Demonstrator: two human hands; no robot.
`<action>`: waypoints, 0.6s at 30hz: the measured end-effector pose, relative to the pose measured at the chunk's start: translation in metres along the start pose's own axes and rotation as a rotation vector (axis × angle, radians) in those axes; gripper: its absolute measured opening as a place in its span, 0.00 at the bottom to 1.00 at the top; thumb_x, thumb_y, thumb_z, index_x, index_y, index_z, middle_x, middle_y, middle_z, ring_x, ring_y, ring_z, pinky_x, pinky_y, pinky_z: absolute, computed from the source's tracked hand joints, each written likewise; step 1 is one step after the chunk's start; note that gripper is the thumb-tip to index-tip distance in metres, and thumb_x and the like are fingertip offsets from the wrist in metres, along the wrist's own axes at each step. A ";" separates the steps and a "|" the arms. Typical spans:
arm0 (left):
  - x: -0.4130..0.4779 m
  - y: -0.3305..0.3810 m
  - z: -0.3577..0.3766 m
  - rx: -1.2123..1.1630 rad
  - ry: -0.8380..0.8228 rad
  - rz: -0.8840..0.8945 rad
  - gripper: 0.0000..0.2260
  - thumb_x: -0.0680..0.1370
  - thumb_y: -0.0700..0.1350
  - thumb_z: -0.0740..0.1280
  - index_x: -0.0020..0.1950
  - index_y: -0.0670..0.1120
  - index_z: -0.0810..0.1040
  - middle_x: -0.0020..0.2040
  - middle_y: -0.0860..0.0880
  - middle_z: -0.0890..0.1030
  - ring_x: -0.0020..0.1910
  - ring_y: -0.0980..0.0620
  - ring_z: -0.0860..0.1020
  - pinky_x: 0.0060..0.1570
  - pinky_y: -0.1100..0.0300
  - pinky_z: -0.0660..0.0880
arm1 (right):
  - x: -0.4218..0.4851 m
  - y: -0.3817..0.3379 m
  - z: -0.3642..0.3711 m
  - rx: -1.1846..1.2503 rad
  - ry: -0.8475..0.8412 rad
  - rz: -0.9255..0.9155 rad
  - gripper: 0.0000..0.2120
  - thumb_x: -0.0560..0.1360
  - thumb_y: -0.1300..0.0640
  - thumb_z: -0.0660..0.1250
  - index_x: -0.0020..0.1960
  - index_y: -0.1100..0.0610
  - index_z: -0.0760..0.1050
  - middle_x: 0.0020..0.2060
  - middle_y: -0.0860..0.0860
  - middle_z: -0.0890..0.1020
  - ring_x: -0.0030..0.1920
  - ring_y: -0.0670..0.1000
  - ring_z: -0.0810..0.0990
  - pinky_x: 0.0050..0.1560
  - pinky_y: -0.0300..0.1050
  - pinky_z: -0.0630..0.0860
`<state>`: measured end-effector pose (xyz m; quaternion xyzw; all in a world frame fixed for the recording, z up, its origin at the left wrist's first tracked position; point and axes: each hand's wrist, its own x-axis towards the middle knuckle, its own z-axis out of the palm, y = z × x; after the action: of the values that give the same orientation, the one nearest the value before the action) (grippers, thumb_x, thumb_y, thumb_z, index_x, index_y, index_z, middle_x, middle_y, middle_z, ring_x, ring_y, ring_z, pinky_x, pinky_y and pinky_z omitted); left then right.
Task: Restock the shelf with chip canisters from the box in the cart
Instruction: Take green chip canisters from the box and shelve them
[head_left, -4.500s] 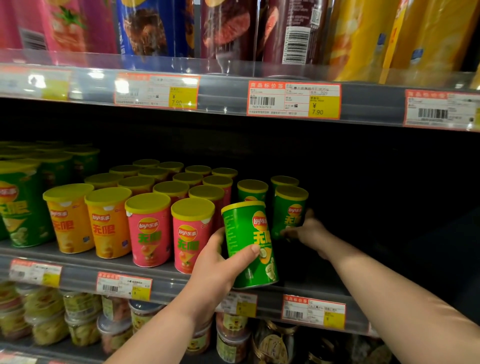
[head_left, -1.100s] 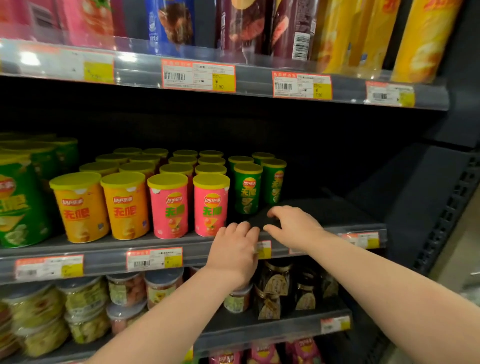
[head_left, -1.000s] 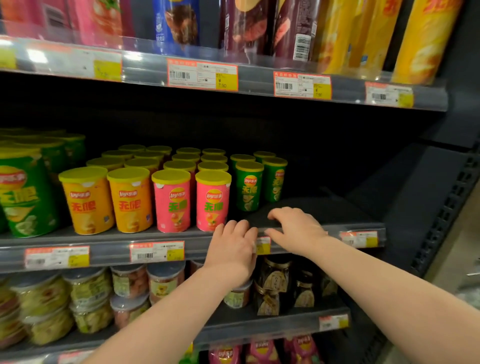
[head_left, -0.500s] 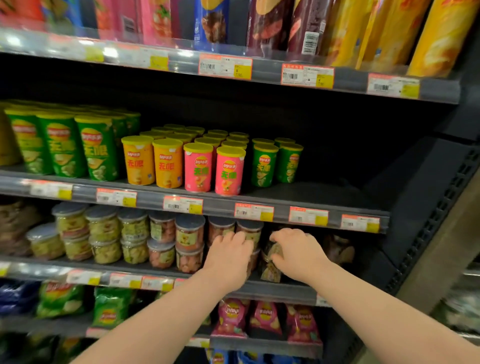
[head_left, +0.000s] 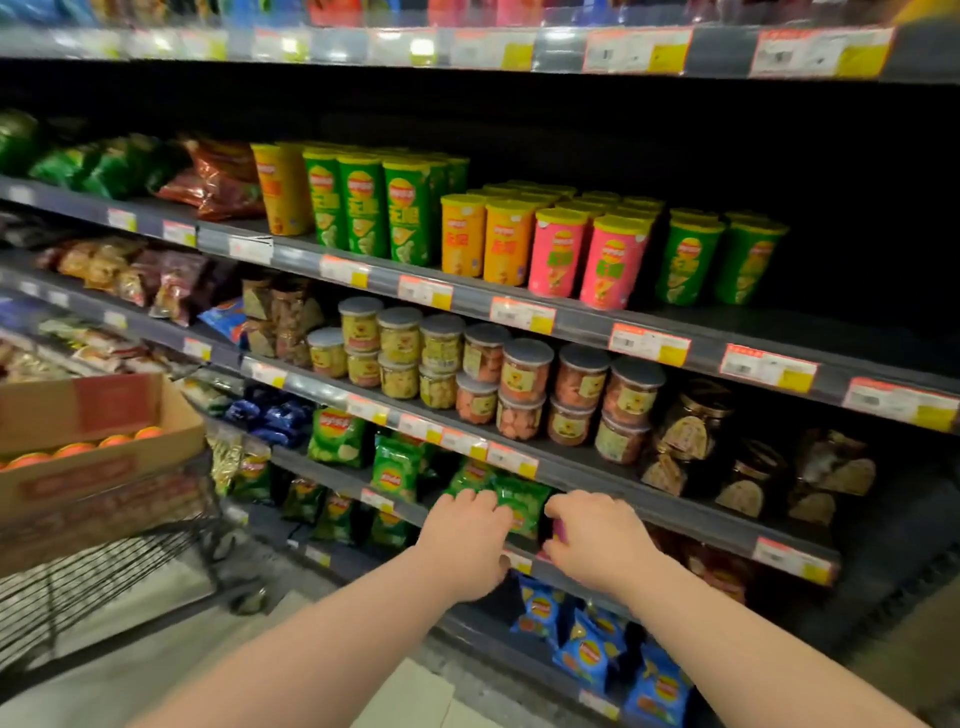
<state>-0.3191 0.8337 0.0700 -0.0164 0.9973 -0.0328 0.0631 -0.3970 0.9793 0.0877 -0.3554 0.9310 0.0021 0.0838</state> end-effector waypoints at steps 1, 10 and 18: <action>-0.008 -0.006 0.005 -0.004 -0.022 -0.019 0.19 0.78 0.54 0.61 0.65 0.45 0.68 0.63 0.45 0.70 0.62 0.42 0.69 0.60 0.48 0.67 | 0.000 -0.010 0.005 -0.001 -0.018 -0.023 0.16 0.76 0.47 0.60 0.61 0.51 0.71 0.58 0.52 0.76 0.60 0.57 0.74 0.56 0.50 0.69; -0.070 -0.067 0.042 -0.039 -0.139 -0.177 0.20 0.79 0.55 0.60 0.66 0.46 0.67 0.62 0.45 0.70 0.62 0.43 0.69 0.58 0.49 0.68 | 0.013 -0.087 0.037 -0.066 -0.137 -0.147 0.19 0.77 0.47 0.60 0.65 0.52 0.69 0.62 0.53 0.74 0.63 0.57 0.72 0.60 0.50 0.69; -0.146 -0.184 0.079 -0.088 -0.192 -0.320 0.20 0.78 0.56 0.60 0.66 0.46 0.67 0.64 0.45 0.70 0.64 0.43 0.69 0.61 0.49 0.68 | 0.055 -0.219 0.056 -0.072 -0.184 -0.286 0.18 0.78 0.46 0.59 0.65 0.52 0.69 0.60 0.53 0.76 0.62 0.58 0.73 0.58 0.50 0.69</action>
<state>-0.1588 0.6506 0.0224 -0.1803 0.9719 0.0031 0.1511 -0.2835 0.7832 0.0364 -0.4853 0.8586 0.0560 0.1553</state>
